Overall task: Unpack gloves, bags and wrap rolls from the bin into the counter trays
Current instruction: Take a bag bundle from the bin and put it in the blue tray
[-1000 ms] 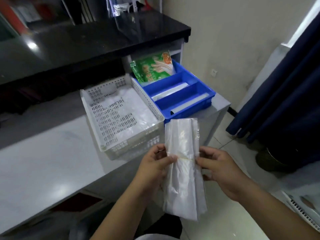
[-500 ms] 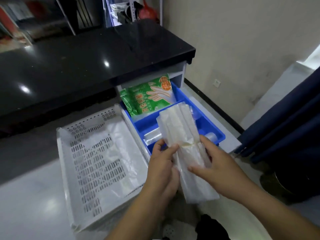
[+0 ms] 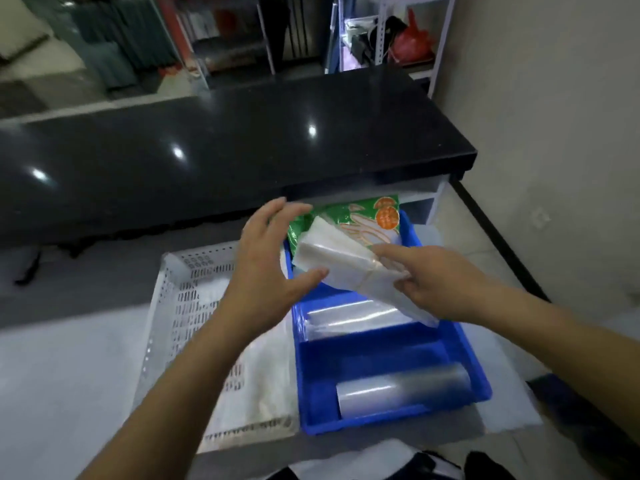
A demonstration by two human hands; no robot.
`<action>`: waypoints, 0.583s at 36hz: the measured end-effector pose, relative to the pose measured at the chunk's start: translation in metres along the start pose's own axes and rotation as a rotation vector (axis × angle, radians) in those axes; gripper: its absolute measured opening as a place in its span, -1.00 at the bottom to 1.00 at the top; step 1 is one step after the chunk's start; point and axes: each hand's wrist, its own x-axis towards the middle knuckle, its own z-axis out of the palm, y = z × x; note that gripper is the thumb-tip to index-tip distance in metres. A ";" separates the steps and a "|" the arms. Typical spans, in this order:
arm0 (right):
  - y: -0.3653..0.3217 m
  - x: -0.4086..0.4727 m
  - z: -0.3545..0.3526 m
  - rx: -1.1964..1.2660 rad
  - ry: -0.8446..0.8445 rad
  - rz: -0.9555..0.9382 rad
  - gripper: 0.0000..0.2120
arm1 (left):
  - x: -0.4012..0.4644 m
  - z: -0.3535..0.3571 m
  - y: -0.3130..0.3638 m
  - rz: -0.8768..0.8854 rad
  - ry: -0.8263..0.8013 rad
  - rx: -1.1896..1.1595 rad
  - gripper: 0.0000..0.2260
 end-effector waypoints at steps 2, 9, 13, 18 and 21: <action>0.008 0.018 0.002 -0.115 -0.037 -0.056 -0.45 | 0.020 0.001 -0.003 0.070 -0.172 0.284 -0.22; 0.024 0.057 0.015 -0.258 -0.142 -0.238 -0.46 | 0.053 0.040 -0.014 0.041 -0.588 0.627 -0.34; 0.035 0.064 0.025 -0.233 -0.156 -0.258 -0.46 | 0.050 0.059 -0.026 0.010 -0.582 0.622 -0.54; 0.049 0.070 0.034 -0.214 -0.164 -0.212 -0.50 | 0.048 0.079 -0.041 0.013 -0.584 0.661 -0.69; 0.058 0.071 0.039 -0.245 -0.154 -0.195 -0.58 | 0.045 0.089 -0.050 -0.017 -0.582 0.671 -0.68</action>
